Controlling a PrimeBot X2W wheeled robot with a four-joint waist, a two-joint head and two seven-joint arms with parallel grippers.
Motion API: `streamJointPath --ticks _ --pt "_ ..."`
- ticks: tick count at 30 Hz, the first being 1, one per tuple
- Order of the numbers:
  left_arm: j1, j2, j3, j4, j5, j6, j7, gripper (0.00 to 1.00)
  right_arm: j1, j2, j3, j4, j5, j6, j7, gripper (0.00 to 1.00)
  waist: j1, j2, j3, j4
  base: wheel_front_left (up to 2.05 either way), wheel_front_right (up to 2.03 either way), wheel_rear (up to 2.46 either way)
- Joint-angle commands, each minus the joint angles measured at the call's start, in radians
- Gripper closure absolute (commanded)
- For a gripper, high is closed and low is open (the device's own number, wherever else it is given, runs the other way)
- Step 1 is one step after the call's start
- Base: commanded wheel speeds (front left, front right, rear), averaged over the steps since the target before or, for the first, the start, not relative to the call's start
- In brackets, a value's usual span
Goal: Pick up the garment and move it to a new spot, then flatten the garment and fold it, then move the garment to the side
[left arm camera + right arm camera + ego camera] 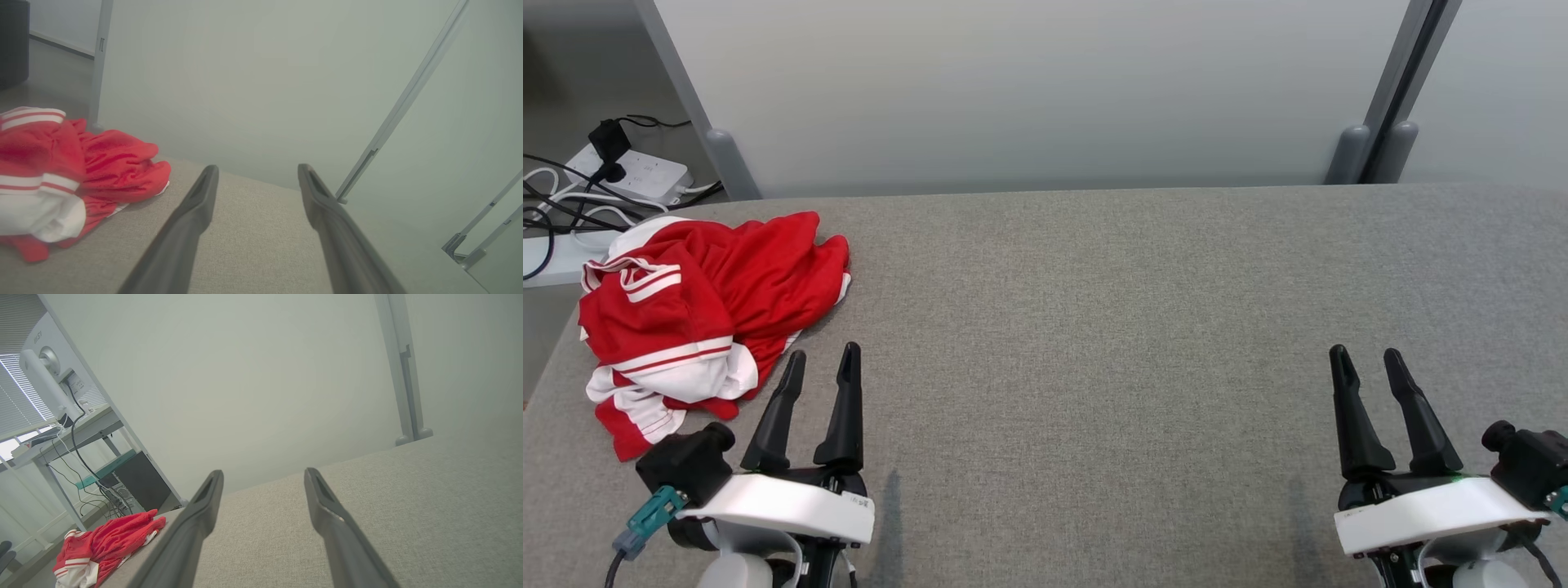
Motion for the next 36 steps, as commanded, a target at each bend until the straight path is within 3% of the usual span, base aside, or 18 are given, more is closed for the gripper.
streamJointPath --ticks 1,27,36 --pt "-0.063 0.015 0.023 -0.03 0.028 -0.006 -0.011 0.0 -0.044 -0.008 0.024 -0.04 -0.029 0.006 -0.015 0.0 -0.0001 0.0 0.0 0.0 0.0 0.0 0.0" --pt "-0.112 0.019 0.03 0.018 0.311 -0.007 -0.089 0.0 -0.048 -0.004 0.015 -0.099 -0.348 0.008 -0.093 0.0 -0.0001 0.0 -0.004 0.001 0.0 0.0 0.0" --pt "-0.111 0.019 0.038 0.032 0.306 -0.007 -0.089 0.0 -0.043 -0.003 -0.011 -0.081 -0.35 0.008 -0.093 0.0 -0.0001 0.0 -0.009 0.0 0.0 0.0 0.0"
